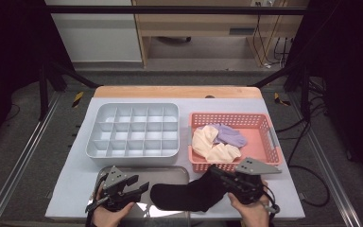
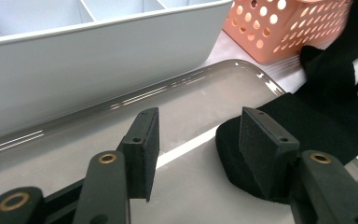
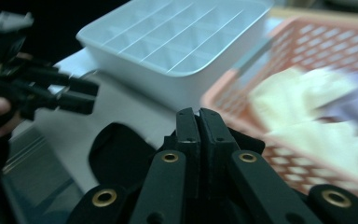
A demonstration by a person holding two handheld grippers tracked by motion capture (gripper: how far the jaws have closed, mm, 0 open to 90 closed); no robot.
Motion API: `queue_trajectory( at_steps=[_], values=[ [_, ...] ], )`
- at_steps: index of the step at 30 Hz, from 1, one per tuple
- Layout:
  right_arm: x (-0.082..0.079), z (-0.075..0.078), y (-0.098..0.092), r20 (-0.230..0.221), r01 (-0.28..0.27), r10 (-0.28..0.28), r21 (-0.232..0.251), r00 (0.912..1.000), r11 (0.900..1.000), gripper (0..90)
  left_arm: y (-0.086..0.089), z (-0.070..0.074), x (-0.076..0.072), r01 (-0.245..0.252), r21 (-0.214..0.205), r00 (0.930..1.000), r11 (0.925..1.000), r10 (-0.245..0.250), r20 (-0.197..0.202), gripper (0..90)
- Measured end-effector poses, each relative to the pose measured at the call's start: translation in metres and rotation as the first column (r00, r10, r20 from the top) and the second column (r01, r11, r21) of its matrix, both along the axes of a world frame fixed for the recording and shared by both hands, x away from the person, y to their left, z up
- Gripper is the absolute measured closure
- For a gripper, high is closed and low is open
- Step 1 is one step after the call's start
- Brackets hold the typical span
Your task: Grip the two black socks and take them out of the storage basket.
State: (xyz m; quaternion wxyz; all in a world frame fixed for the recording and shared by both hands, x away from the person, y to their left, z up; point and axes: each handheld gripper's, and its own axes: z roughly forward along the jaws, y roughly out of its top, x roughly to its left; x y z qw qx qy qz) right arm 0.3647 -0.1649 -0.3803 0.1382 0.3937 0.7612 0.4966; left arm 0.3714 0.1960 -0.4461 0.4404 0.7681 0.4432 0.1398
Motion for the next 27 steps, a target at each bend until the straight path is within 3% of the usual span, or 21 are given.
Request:
queue_trajectory(
  at_steps=[2,3,7,8,10,13,19,22,25,27],
  values=[
    [0.001,-0.006,0.006,-0.022,-0.022,0.022,0.000,0.9995,0.9998,87.3,0.000,0.000,0.000,0.001,0.000,1.0000,1.0000,-0.001,0.000,47.4],
    [0.004,-0.022,0.020,-0.068,-0.061,0.060,-0.016,0.9959,0.9980,87.1,0.000,0.000,0.000,0.004,0.002,1.0000,1.0000,-0.004,0.000,47.4],
    [0.005,-0.049,0.038,-0.158,-0.130,0.119,-0.056,0.9802,0.9900,86.4,0.000,0.000,0.000,0.004,-0.001,1.0000,1.0000,-0.005,-0.002,47.4],
    [0.005,-0.049,0.038,-0.158,-0.130,0.119,-0.056,0.9802,0.9900,86.4,0.000,0.000,0.000,0.004,-0.001,1.0000,1.0000,-0.005,-0.002,47.4],
    [0.003,-0.065,0.043,-0.204,-0.167,0.147,-0.086,0.9678,0.9822,85.4,-0.001,0.000,0.000,0.009,0.000,1.0000,1.0000,-0.009,-0.002,47.4],
    [0.001,-0.076,0.046,-0.229,-0.182,0.154,-0.108,0.9613,0.9773,83.7,0.000,0.000,-0.001,0.010,0.000,0.9999,1.0000,-0.010,-0.002,47.4],
    [0.002,-0.078,0.047,-0.213,-0.179,0.153,-0.106,0.9650,0.9782,80.7,-0.001,0.000,0.000,0.011,0.001,0.9999,0.9999,-0.011,0.000,47.5],
    [0.003,-0.075,0.045,-0.202,-0.158,0.135,-0.105,0.9701,0.9818,84.1,-0.002,-0.001,0.000,0.014,0.001,0.9999,0.9999,-0.014,-0.001,47.5],
    [0.005,-0.069,0.040,-0.186,-0.144,0.126,-0.087,0.9745,0.9858,86.5,-0.002,0.000,0.000,0.018,0.003,0.9998,0.9998,-0.018,0.001,47.5],
    [0.006,-0.065,0.036,-0.177,-0.141,0.129,-0.053,0.9757,0.9886,82.1,-0.002,-0.001,0.000,0.018,0.001,0.9998,0.9998,-0.018,0.000,47.5]
  ],
)
